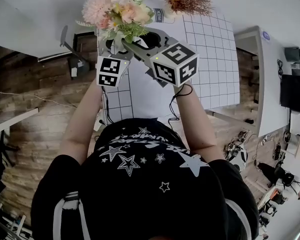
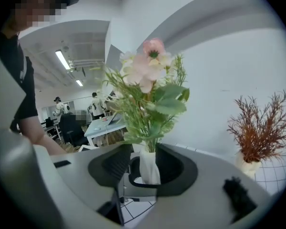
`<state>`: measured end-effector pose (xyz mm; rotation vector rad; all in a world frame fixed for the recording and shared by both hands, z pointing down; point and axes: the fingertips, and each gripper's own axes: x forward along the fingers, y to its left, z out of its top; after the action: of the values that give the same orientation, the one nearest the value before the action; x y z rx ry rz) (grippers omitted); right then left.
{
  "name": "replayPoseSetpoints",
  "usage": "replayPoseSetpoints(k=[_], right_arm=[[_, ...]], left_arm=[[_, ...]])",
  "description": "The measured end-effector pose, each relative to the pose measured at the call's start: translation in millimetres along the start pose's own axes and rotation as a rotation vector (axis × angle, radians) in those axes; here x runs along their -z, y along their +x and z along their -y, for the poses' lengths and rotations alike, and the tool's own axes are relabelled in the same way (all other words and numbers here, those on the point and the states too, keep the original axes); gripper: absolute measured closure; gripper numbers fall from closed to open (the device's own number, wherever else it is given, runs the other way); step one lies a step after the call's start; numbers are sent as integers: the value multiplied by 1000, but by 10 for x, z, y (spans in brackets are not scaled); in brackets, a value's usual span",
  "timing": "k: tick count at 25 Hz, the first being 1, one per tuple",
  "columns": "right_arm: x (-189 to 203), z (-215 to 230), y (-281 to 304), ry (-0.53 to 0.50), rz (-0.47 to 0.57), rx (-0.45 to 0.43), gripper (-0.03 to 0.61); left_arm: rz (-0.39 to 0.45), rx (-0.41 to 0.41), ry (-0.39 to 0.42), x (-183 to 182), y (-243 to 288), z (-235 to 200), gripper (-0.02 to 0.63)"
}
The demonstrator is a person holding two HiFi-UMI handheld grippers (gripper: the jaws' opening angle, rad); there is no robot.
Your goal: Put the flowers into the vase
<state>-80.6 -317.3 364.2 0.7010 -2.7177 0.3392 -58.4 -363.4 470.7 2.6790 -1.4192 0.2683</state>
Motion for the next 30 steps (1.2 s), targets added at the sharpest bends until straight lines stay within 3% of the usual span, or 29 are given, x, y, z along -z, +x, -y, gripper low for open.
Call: replayPoseSetpoints(k=[8,13,30], right_arm=[[69,28,-248,60,55,2,411],[92,57,-388,171,134,-13,411],[244,222,-661,223,145,40,411]], left_arm=[[-20,-1,0,20,20,8,238],[-8,0,-6,-9,3,1,238],[-16,9,-8,-9,-2,0,235]])
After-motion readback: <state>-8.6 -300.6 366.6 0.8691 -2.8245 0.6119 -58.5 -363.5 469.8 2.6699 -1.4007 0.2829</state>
